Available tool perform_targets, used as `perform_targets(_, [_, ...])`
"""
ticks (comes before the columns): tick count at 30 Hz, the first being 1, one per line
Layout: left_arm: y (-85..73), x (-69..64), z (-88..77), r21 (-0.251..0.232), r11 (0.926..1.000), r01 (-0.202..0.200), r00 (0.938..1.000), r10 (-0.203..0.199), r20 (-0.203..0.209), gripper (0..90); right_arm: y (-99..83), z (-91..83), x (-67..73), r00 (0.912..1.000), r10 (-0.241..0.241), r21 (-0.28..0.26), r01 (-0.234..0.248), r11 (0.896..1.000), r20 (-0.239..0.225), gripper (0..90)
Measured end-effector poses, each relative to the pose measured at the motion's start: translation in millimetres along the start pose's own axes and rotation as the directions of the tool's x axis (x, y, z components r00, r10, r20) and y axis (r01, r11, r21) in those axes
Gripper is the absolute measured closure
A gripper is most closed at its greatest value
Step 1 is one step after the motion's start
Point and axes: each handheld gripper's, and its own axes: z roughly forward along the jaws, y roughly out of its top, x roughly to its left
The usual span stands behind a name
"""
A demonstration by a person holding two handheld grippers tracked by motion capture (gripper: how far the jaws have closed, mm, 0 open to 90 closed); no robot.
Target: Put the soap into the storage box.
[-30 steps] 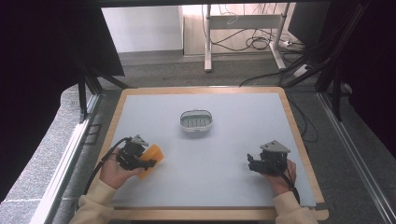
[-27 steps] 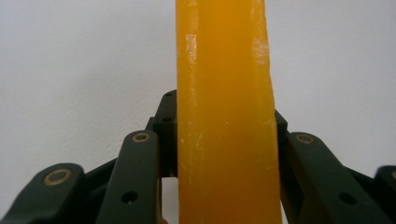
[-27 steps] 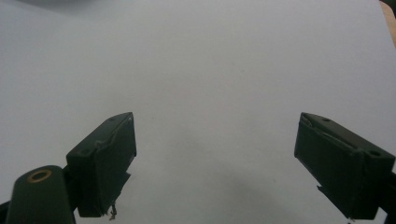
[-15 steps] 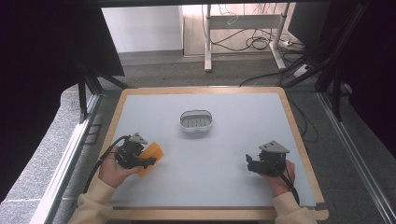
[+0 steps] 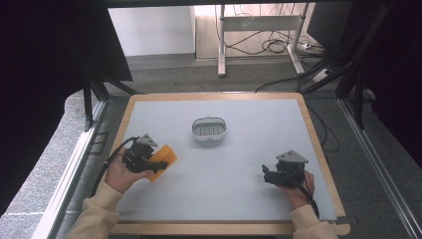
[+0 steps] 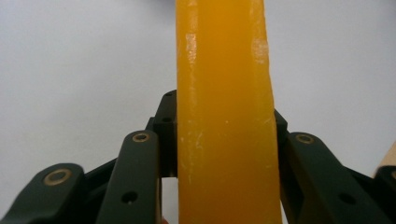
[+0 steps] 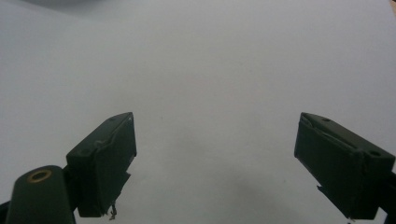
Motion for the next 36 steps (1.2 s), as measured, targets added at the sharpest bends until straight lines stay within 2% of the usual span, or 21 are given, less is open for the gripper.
perform_targets(14, [25.9,-6.0,-1.4,-0.017,0.9978,-0.064,0.9979,0.065,0.011,61.8,-0.8,0.3,-0.1,1.0,-0.007,0.003,0.007,1.0,0.006,13.1])
perform_targets(30, [42.4,-3.6,3.1,-0.018,0.9963,-0.085,0.9962,0.085,0.02,61.8,-1.5,1.3,-0.2,0.9998,-0.013,0.014,0.012,1.0,0.016,13.1])
perform_targets(36, [50.3,-3.4,4.7,-0.013,0.9942,-0.107,0.9943,0.107,0.004,61.8,-1.8,2.0,0.0,0.9997,-0.017,0.017,0.017,1.0,0.018,13.1])
